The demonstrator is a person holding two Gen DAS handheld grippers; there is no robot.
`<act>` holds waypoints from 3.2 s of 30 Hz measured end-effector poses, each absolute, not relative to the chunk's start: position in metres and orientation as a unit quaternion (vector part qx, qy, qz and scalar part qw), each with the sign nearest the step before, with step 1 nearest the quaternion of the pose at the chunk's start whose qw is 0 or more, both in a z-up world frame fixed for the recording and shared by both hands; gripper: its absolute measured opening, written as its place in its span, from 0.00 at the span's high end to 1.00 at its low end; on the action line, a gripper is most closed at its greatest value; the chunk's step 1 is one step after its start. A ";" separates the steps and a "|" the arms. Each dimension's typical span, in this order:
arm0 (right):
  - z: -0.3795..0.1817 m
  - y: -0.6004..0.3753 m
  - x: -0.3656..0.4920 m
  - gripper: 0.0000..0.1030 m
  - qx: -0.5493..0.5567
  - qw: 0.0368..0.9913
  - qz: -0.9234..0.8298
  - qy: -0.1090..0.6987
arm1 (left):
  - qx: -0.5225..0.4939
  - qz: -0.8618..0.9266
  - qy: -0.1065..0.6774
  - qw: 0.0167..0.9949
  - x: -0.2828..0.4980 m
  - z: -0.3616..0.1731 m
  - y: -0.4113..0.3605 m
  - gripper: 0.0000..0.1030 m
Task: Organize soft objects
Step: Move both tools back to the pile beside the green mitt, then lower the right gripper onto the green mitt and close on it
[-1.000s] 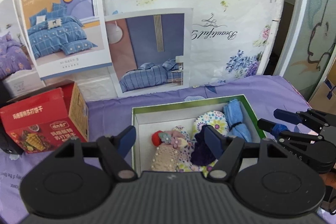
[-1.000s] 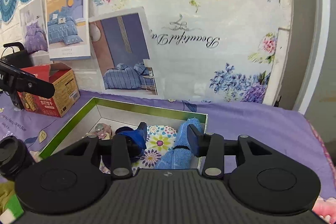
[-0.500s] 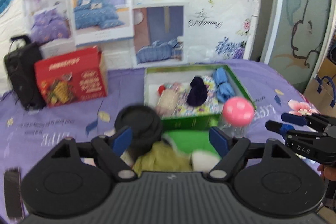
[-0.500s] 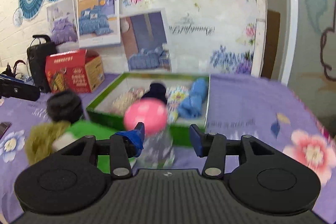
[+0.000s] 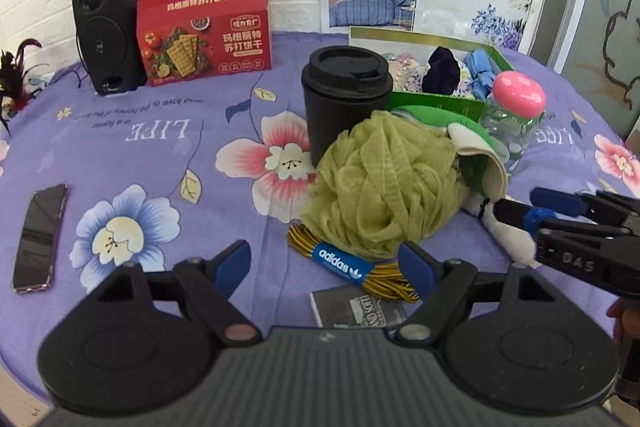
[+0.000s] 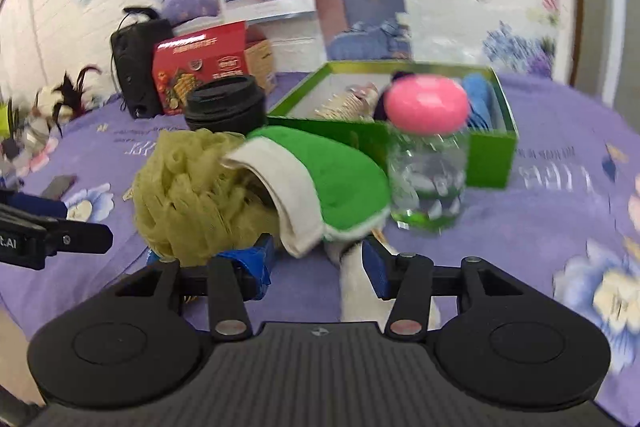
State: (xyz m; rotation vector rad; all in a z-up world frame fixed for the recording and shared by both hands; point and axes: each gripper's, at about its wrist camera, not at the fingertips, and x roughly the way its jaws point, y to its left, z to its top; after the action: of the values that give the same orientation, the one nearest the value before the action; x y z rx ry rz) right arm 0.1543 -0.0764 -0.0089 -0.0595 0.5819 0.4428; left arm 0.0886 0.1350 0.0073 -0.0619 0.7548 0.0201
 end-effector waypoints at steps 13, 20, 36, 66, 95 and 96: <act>-0.018 -0.084 0.181 0.65 -0.031 0.944 0.162 0.286 | -0.033 -0.006 0.373 0.927 0.108 0.004 0.142 0.22; -0.023 -0.150 0.178 0.64 0.003 0.954 0.061 0.294 | -0.032 -0.010 0.377 0.926 0.117 0.003 0.137 0.22; 0.000 -0.132 0.161 0.62 -0.012 0.949 0.142 0.282 | -0.009 -0.005 0.371 0.929 0.111 0.011 0.124 0.22; -0.014 -0.196 0.171 0.58 0.042 0.958 0.002 0.283 | -0.004 -0.010 0.385 0.923 0.114 0.003 0.124 0.22; -0.016 -0.066 0.201 0.57 -0.089 0.945 0.104 0.296 | -0.063 0.003 0.394 0.917 0.108 -0.011 0.179 0.21; -0.020 -0.072 0.198 0.57 -0.091 0.944 0.102 0.300 | -0.062 0.003 0.393 0.917 0.107 -0.010 0.180 0.21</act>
State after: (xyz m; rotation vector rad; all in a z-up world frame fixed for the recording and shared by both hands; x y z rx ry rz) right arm 0.1976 -0.0715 -0.0198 -0.1862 0.6113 0.2078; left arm 0.1074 0.1796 -0.0104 -0.1283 0.8085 0.0056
